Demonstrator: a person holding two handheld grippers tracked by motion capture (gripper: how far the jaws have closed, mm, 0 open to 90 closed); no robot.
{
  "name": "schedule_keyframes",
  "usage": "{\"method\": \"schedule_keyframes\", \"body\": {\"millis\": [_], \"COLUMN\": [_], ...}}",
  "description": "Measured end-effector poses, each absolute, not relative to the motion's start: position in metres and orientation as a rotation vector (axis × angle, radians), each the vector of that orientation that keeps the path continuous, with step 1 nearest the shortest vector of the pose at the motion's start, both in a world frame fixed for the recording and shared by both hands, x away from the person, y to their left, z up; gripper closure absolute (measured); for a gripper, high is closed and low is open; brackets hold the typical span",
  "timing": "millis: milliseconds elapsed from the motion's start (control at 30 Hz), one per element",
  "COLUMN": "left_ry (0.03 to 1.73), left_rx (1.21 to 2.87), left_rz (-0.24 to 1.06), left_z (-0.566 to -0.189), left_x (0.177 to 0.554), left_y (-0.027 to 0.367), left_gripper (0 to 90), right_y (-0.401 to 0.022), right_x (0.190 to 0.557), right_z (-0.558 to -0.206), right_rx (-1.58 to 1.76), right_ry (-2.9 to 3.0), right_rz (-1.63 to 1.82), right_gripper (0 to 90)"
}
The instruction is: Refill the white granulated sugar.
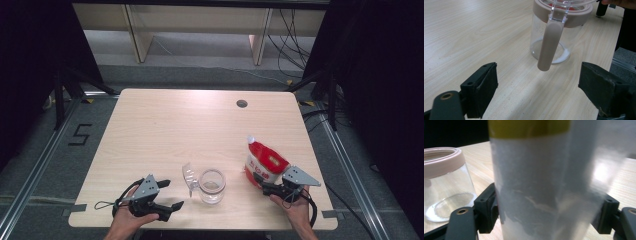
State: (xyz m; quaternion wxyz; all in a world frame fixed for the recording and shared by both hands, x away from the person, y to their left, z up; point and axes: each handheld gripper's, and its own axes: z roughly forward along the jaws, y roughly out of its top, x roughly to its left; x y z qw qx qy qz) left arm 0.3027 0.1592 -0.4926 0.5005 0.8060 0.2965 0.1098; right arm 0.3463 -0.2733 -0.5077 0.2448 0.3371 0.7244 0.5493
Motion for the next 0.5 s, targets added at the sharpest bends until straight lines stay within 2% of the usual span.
{"method": "schedule_keyframes", "body": {"millis": [500], "left_ry": [0.710], "left_rx": [1.949], "left_rz": [0.262], "left_z": [-0.4931], "left_x": [0.3026], "left_y": [0.1583], "left_gripper": [15.2], "right_y": [-0.2709], "right_x": [0.3509], "right_z": [-0.5115], "right_rx": [0.931], "right_ry": [1.932], "right_rz": [1.574], "right_gripper": [27.4]}}
